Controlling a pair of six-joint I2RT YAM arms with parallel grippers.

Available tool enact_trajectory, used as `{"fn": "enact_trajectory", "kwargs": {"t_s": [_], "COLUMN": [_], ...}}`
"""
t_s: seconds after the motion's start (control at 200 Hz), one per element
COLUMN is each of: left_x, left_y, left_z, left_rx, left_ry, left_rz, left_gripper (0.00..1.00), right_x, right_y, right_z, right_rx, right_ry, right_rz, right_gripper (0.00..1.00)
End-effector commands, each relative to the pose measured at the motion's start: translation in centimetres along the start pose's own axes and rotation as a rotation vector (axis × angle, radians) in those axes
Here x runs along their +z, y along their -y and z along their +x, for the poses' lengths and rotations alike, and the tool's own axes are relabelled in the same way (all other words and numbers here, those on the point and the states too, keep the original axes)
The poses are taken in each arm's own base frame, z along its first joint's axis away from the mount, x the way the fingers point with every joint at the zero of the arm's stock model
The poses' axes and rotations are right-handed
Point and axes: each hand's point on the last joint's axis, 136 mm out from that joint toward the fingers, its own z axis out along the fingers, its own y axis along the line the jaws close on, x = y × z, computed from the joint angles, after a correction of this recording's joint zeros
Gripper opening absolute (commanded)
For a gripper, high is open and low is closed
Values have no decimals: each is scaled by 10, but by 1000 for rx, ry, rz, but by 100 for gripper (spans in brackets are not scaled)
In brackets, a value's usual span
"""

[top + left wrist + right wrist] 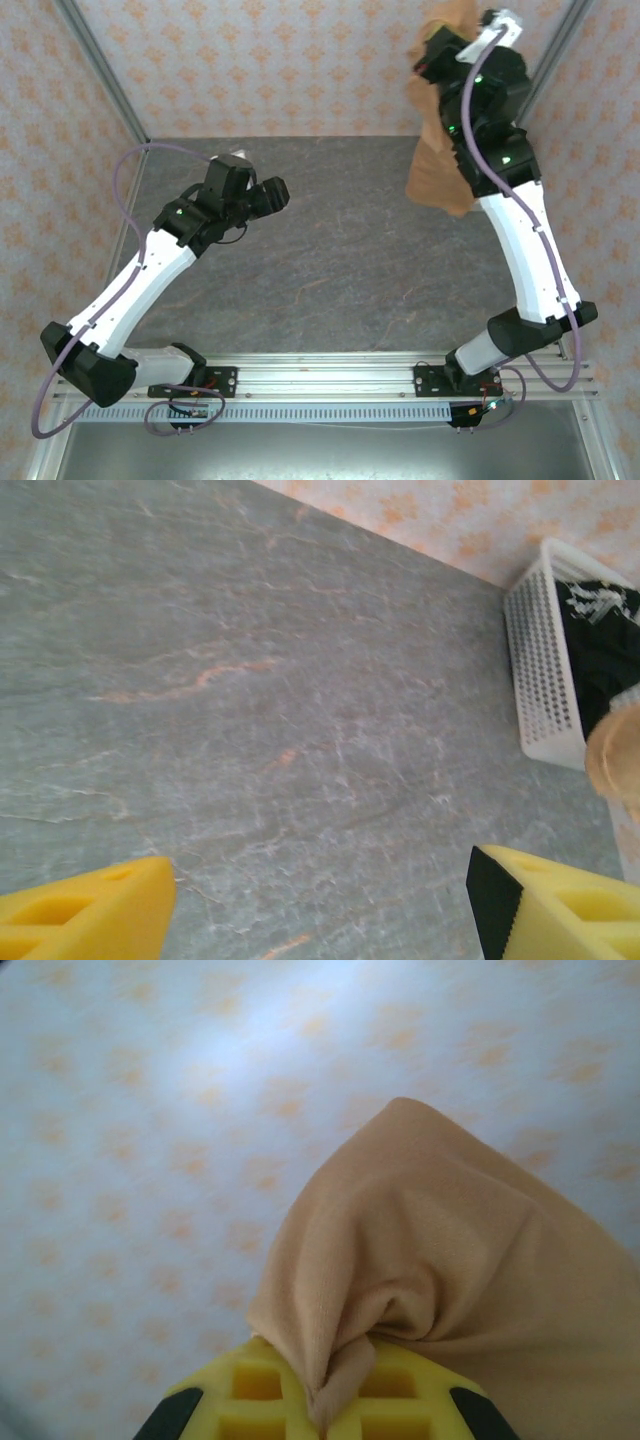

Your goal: Fold and stack the t-shirts

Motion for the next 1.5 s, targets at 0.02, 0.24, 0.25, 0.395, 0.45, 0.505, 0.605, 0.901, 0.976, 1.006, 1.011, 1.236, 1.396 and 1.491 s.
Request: {"fn": "enact_trajectory", "kwargs": {"t_s": [0.02,0.24,0.25,0.395,0.45,0.505,0.605,0.901,0.976,1.006,1.011,1.236,1.396,1.491], "left_x": [-37,-70,-71,-80,-80,-76,-61,31,56,65,67,128,160,168], "left_y": [-31,-77,-80,-103,-109,-109,-105,-63,-45,-42,-42,-50,-39,-36], "left_z": [-22,-15,-13,9,20,30,53,108,116,121,122,160,161,160], "left_rx": [-30,-97,-98,-108,-110,-111,-119,-149,-128,-117,-115,-70,-60,-50], "left_ry": [116,183,179,136,110,73,-23,-271,-298,-314,-318,-435,-438,-442], "left_rz": [-122,-250,-256,-301,-302,-284,-238,-184,-195,-215,-221,-389,-379,-392], "left_gripper": [78,80,81,82,83,85,89,92,91,90,90,84,68,41], "right_x": [3,0,-1,-27,-35,-42,-57,-133,-148,-153,-153,-175,-192,-202], "right_y": [-46,-97,-98,-100,-93,-83,-45,130,148,153,153,166,172,178], "right_z": [76,310,321,415,425,427,429,445,442,438,438,429,435,437], "right_rx": [-39,28,28,24,35,38,45,250,293,298,298,310,369,385], "right_ry": [-187,-673,-701,-983,-1018,-1023,-1031,-1064,-1045,-1036,-1036,-1035,-1054,-1053], "right_rz": [-83,-175,-178,-153,-135,-113,-28,467,510,524,526,568,595,614], "right_gripper": [0,25,28,63,67,71,71,61,60,60,60,61,61,61]}}
